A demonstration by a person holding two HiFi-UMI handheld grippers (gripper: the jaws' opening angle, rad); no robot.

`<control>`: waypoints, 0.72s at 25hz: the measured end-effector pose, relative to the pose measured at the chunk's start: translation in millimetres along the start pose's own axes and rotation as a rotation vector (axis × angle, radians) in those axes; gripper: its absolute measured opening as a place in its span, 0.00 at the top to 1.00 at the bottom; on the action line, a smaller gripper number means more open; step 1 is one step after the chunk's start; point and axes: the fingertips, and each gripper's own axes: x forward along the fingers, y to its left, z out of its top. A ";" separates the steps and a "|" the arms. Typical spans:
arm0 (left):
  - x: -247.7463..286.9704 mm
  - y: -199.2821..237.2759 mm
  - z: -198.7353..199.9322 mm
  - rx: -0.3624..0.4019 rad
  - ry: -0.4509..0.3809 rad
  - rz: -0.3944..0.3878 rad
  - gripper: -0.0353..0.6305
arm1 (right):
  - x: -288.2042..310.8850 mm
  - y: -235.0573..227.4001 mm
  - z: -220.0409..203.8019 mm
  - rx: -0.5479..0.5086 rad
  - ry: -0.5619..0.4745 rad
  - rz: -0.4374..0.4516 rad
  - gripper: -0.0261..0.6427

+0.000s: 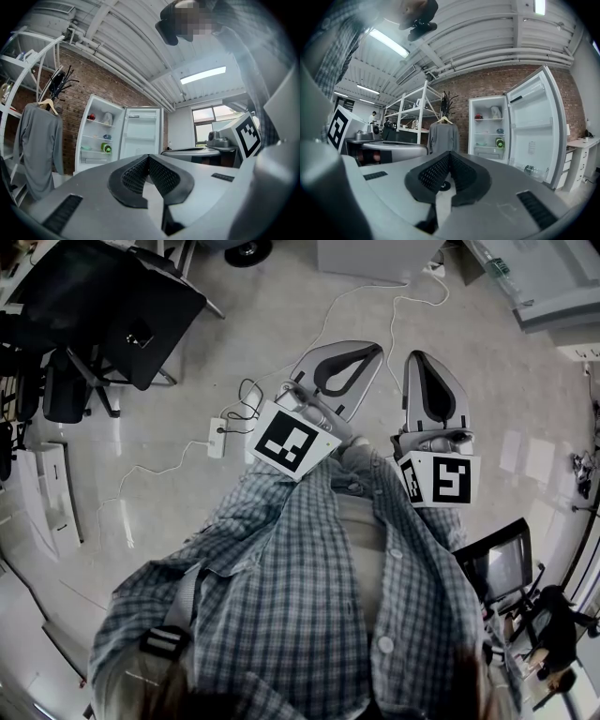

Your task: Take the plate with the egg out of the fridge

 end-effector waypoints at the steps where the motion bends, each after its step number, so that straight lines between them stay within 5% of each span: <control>1: -1.7 0.4 0.5 0.001 -0.003 -0.002 0.94 | -0.3 1.5 0.0 -0.002 0.001 -0.002 0.95; 18: 2.8 4.8 -2.9 0.001 -0.008 -0.021 0.94 | 3.0 -1.2 -6.8 -0.007 0.016 -0.033 0.95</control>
